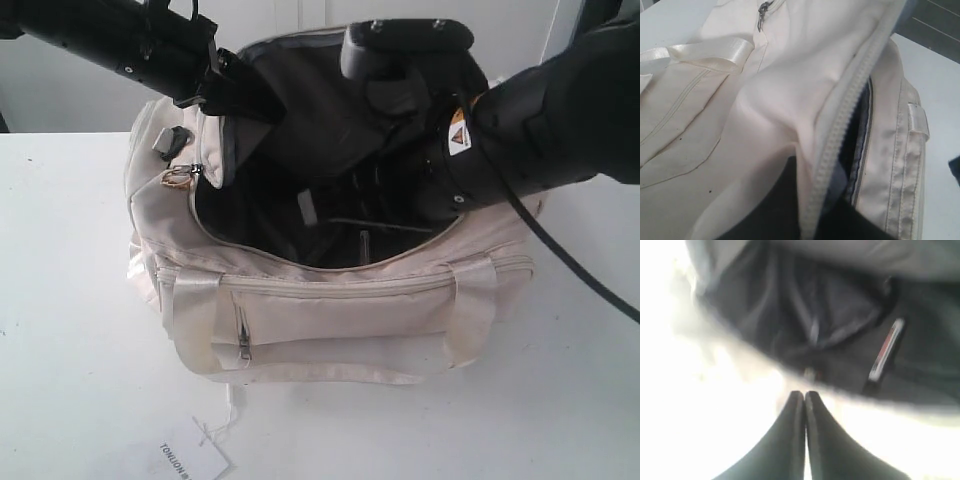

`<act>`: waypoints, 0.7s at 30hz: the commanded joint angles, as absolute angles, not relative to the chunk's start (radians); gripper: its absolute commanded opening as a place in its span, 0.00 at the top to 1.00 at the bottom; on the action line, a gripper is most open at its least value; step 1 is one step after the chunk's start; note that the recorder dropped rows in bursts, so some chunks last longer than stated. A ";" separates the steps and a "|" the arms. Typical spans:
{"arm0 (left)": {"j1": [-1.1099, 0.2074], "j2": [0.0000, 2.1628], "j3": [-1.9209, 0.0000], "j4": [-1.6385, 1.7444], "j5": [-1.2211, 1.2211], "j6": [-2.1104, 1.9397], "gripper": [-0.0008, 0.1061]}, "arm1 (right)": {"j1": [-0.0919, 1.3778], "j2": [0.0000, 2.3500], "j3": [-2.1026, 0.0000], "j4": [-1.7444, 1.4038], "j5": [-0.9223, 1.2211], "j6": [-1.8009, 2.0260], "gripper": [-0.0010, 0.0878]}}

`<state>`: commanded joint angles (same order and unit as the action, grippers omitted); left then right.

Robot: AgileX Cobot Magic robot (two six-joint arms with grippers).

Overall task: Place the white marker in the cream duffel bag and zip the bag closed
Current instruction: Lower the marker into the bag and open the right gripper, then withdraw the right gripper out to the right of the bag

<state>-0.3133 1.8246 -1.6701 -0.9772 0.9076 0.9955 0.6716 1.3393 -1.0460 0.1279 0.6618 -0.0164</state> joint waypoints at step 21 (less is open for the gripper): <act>-0.313 1.825 -1.670 -0.977 0.908 0.996 0.99 | 0.350 1.258 -1.046 0.226 0.893 -0.134 0.99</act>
<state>-0.3133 1.8246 -1.6701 -0.9772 0.9076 0.9955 0.3500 1.2578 -1.0460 0.2260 0.8927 -0.1340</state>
